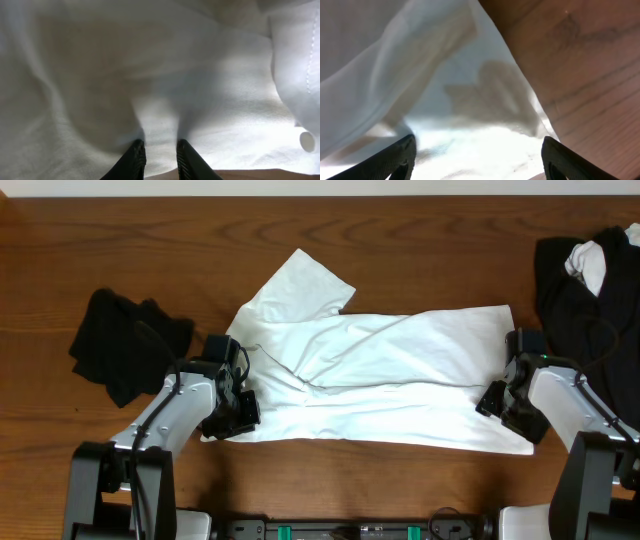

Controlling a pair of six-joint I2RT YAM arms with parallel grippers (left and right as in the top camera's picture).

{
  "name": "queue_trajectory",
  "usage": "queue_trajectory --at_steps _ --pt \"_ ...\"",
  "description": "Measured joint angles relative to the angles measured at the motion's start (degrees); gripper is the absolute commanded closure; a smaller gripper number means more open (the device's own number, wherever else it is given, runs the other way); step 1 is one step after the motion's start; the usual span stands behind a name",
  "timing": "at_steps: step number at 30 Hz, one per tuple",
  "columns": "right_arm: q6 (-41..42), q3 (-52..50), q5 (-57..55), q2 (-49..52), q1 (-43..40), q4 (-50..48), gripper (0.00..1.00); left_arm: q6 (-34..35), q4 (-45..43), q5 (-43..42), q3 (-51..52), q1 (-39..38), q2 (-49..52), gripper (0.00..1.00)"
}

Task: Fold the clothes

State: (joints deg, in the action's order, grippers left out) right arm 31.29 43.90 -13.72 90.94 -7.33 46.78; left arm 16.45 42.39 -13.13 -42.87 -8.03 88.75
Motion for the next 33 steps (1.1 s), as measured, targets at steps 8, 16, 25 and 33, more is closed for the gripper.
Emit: queue_trajectory --at_steps 8,16,25,33 --pt "0.4 -0.3 -0.2 -0.3 -0.1 -0.2 0.18 0.0 -4.5 0.0 0.0 0.0 -0.1 0.76" --pt "0.6 -0.3 -0.2 -0.3 -0.1 -0.2 0.17 0.0 -6.6 0.0 0.0 0.0 -1.3 0.76" --pt "0.6 -0.6 0.2 -0.6 -0.4 -0.6 0.16 0.0 -7.6 -0.2 2.4 0.0 -1.3 0.76" --pt "1.0 -0.6 0.2 -0.6 -0.5 -0.6 0.13 0.0 -8.3 -1.4 3.6 0.5 -1.9 0.75"
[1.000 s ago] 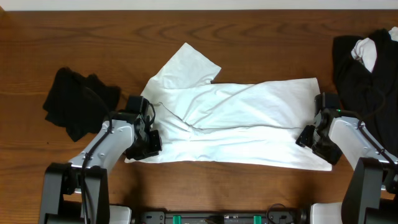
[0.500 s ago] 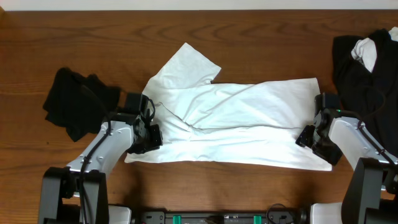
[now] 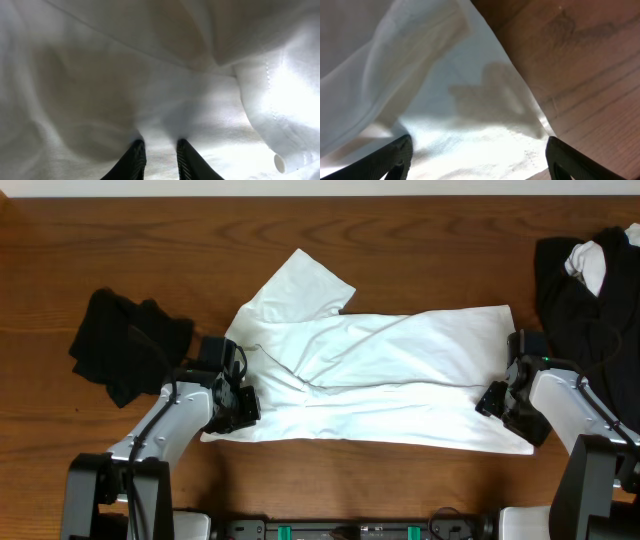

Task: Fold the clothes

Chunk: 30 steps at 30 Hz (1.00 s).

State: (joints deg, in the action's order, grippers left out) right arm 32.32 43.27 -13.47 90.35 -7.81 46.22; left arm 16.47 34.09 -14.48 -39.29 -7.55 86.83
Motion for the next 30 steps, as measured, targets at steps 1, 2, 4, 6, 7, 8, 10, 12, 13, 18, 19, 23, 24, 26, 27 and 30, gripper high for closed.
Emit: queue_trajectory --at_steps 1,2,4,6,7,8,10,12,13,18,19,23,24,26,27,30 --pt "0.3 0.0 0.0 0.0 0.0 0.0 0.11 0.0 0.0 -0.1 0.0 0.0 0.0 0.75" --pt "0.7 -0.2 -0.1 -0.2 0.0 0.0 0.11 0.0 0.0 -0.1 0.0 0.0 0.0 0.75" --pt "1.6 -0.4 0.0 -0.4 -0.2 -0.3 0.10 0.0 0.0 -0.2 0.0 0.0 0.0 0.75" --pt "2.3 -1.1 0.7 -0.9 -0.9 -0.9 0.10 0.0 0.0 -0.2 0.0 0.1 0.0 0.75" --pt "2.6 -1.2 1.2 -1.0 -1.3 -1.1 0.10 0.0 0.0 -0.2 0.0 0.1 0.0 0.75" --pt "2.8 -1.4 1.8 -1.2 -1.8 -1.1 0.10 0.0 0.1 -0.3 0.0 0.1 0.0 0.75" --pt "3.2 -1.5 3.4 -1.3 -3.1 -1.2 0.09 0.0 0.6 -1.4 0.0 0.2 0.0 0.75" --pt "3.3 -1.6 5.1 -1.3 -4.6 -1.2 0.08 0.0 1.9 -4.2 0.0 0.3 0.2 0.75" --pt "3.3 -1.6 5.9 -1.3 -5.2 -1.2 0.05 0.2 2.6 -5.8 0.1 0.3 0.3 0.75" --pt "3.4 -1.9 9.1 -1.3 -8.3 -0.9 0.01 1.6 8.0 -11.6 1.2 0.2 1.1 0.75" --pt "3.4 -1.9 9.6 -1.3 -8.6 -0.8 0.01 1.6 9.0 -12.2 1.4 0.2 1.3 0.75" --pt "3.5 -2.1 10.8 -1.3 -9.5 -1.0 0.01 1.7 11.8 -13.7 2.4 0.0 1.9 0.75" --pt "3.5 -2.1 11.0 -1.3 -9.6 -1.1 0.01 1.7 11.8 -13.8 2.4 0.0 1.9 0.75" --pt "3.5 -2.2 11.1 -1.4 -9.7 -1.2 0.01 1.7 11.6 -13.8 2.5 0.0 1.9 0.75" --pt "3.5 -2.2 11.1 -1.4 -9.7 -1.2 0.01 1.8 11.5 -13.8 2.5 0.0 1.9 0.75" --pt "3.5 -2.4 11.4 -1.4 -10.3 -1.3 0.01 2.8 11.3 -13.7 2.5 0.1 1.9 0.75"
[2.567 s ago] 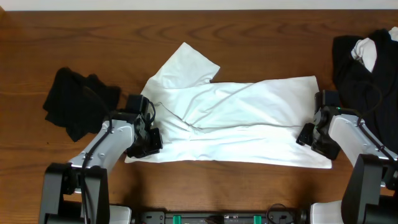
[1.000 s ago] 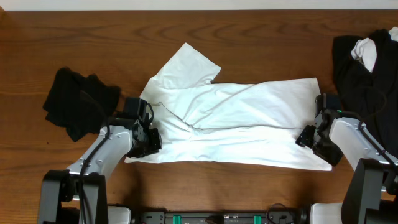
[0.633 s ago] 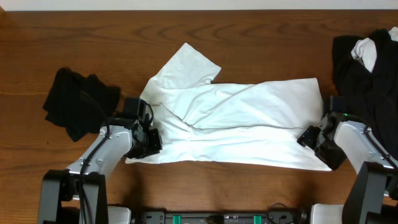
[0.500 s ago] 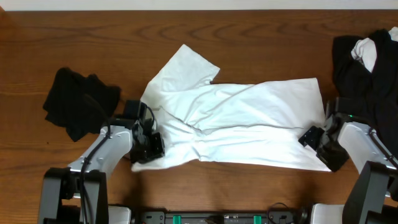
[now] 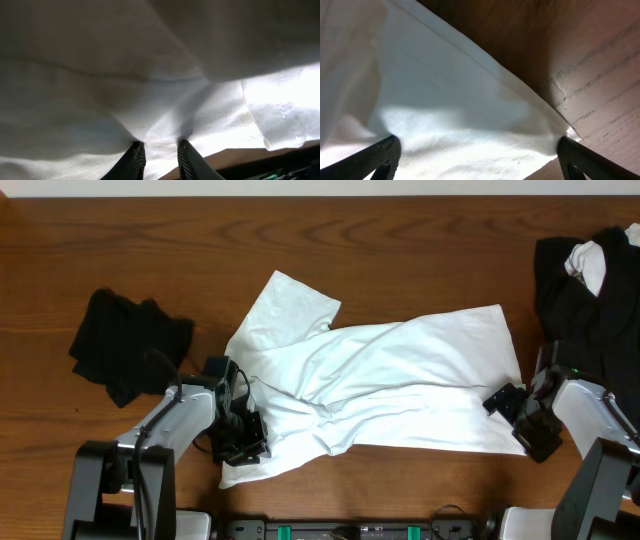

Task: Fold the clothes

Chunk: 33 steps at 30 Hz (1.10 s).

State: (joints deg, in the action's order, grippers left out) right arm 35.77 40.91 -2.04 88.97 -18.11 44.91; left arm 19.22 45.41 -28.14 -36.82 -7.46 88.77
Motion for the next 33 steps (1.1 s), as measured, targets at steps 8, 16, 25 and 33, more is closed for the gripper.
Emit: queue_trajectory --at_steps 8,16,25,33 --pt "-0.7 -0.4 1.9 0.0 -3.6 -1.1 0.01 1.5 -1.8 -1.5 0.4 4.4 0.0 0.74" --pt "-2.7 -0.4 0.9 0.0 -7.9 -2.9 0.01 2.0 -8.2 -2.5 0.3 9.6 -0.9 0.73" --pt "-4.8 -0.4 0.6 -0.1 -8.7 -3.2 0.01 1.9 -8.7 -2.3 -0.1 9.9 -0.8 0.74" --pt "-5.6 -0.4 0.3 -0.1 -8.7 -3.4 0.01 1.8 -7.6 -1.5 -0.5 9.9 -0.7 0.73"
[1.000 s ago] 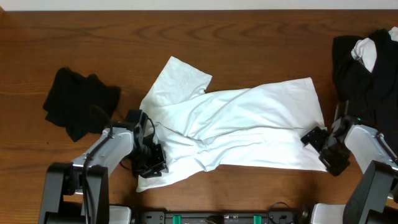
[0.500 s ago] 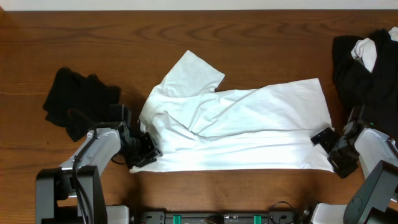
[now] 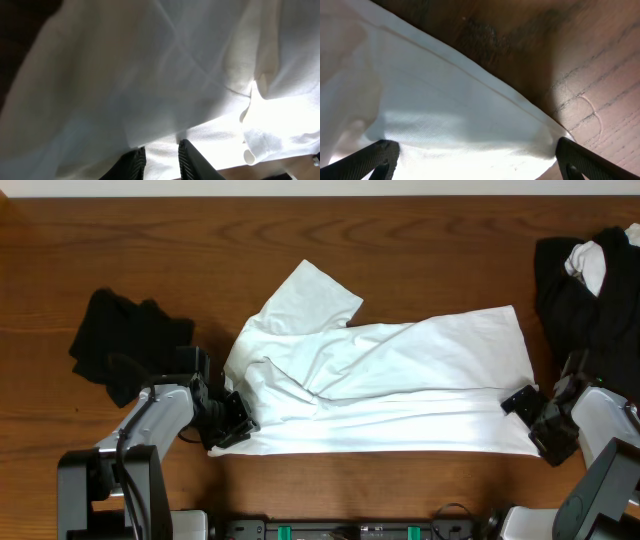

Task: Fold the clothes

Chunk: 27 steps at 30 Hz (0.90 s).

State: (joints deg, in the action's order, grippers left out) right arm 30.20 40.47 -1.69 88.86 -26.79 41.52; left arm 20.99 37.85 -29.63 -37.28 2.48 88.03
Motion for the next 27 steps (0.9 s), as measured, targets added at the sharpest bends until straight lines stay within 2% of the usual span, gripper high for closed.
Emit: queue_trajectory --at_steps 16,27 --pt "-4.2 -0.5 -1.0 -0.7 0.0 -2.0 0.01 0.0 -0.1 0.0 0.0 0.0 0.0 0.73" --pt "-6.9 -5.8 -4.4 -11.8 -2.0 -1.9 0.01 0.0 0.7 0.9 -0.5 0.1 -0.1 0.65"
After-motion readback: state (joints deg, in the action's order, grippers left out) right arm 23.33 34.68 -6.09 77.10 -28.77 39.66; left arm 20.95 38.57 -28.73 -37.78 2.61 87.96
